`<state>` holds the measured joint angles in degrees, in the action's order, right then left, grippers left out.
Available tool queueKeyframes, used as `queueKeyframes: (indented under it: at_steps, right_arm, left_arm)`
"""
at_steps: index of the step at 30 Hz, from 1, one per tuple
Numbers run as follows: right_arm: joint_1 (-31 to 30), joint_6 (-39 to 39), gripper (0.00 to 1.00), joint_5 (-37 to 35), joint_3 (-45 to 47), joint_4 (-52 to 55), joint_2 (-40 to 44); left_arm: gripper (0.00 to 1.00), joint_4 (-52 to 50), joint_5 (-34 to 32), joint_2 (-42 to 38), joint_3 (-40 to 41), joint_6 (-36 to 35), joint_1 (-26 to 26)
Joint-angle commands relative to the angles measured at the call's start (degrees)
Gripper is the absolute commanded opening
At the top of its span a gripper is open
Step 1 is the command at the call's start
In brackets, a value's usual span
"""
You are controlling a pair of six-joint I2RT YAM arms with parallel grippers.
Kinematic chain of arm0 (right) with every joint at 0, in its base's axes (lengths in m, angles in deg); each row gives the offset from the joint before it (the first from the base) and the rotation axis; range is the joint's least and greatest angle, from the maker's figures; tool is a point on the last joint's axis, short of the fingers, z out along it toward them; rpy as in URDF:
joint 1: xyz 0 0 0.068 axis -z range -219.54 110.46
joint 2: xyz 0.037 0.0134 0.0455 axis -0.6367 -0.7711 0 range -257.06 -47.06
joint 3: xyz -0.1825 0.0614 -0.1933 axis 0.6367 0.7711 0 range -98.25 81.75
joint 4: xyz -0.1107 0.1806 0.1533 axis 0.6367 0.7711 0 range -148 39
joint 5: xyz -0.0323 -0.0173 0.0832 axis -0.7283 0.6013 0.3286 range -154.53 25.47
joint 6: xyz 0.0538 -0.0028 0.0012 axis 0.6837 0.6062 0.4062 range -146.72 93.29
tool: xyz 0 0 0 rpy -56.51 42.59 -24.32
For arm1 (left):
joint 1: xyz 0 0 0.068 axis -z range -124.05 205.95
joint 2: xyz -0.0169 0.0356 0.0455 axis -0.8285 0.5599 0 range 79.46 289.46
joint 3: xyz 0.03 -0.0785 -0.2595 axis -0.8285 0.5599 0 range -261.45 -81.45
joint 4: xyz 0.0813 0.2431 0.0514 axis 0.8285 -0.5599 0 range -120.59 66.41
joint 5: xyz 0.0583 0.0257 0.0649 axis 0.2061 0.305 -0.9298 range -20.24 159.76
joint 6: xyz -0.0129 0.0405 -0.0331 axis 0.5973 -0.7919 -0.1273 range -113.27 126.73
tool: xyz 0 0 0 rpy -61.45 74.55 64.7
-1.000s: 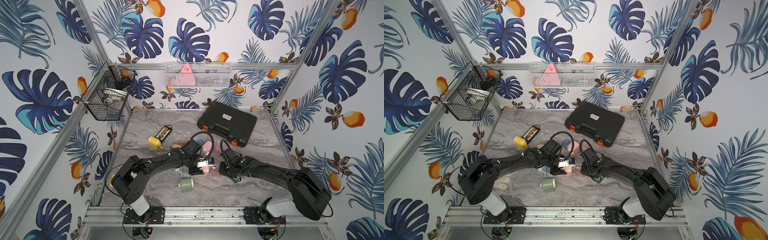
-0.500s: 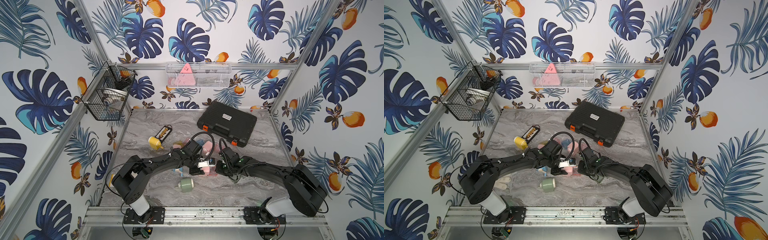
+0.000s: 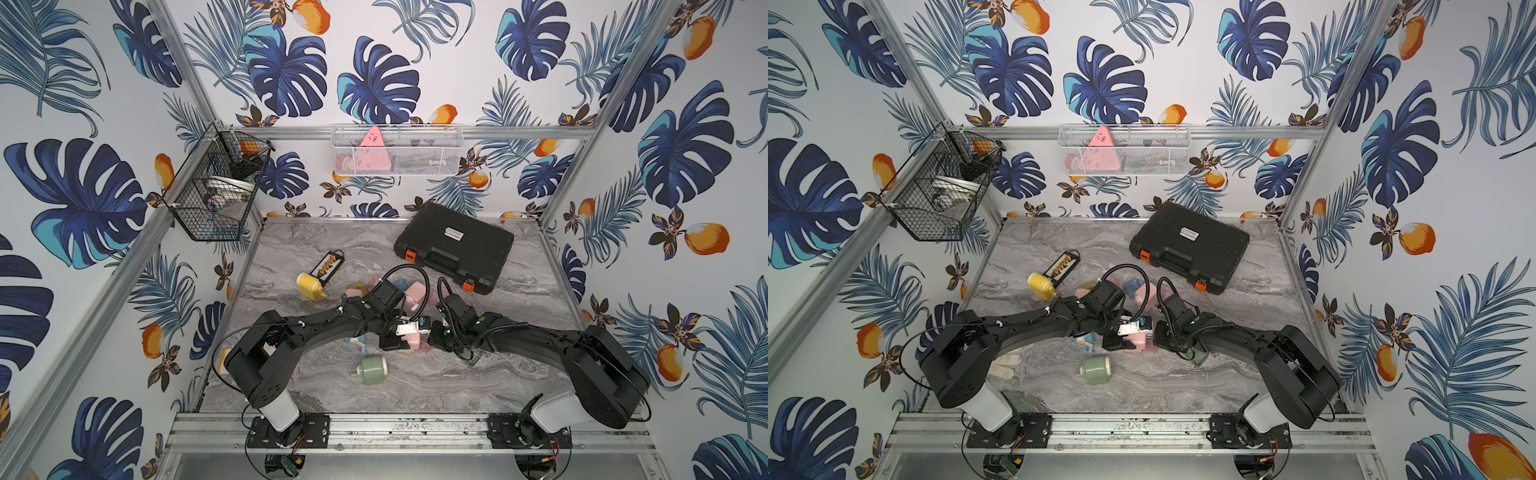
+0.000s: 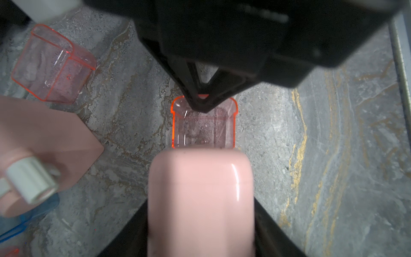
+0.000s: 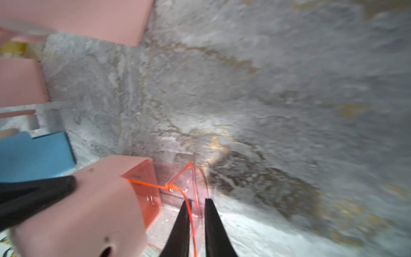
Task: Put the tray back into the pencil sharpener
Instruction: Close the container of the pencil sharpener.
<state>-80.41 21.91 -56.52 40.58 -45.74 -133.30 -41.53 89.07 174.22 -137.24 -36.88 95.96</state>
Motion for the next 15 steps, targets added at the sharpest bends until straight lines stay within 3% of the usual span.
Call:
queueKeyframes:
  at_steps: [1,15]
  right_arm:
    - [0.1,1.0,0.13,-0.5,-0.1,-1.2,-0.4]
    - [0.2,3.2,0.14,5.4,1.4,-8.0,0.1]
  left_arm:
    - [0.61,-3.0,-2.6,0.5,0.5,-1.6,0.2]
    - [0.61,-2.5,-2.5,0.4,0.9,-1.4,0.2]
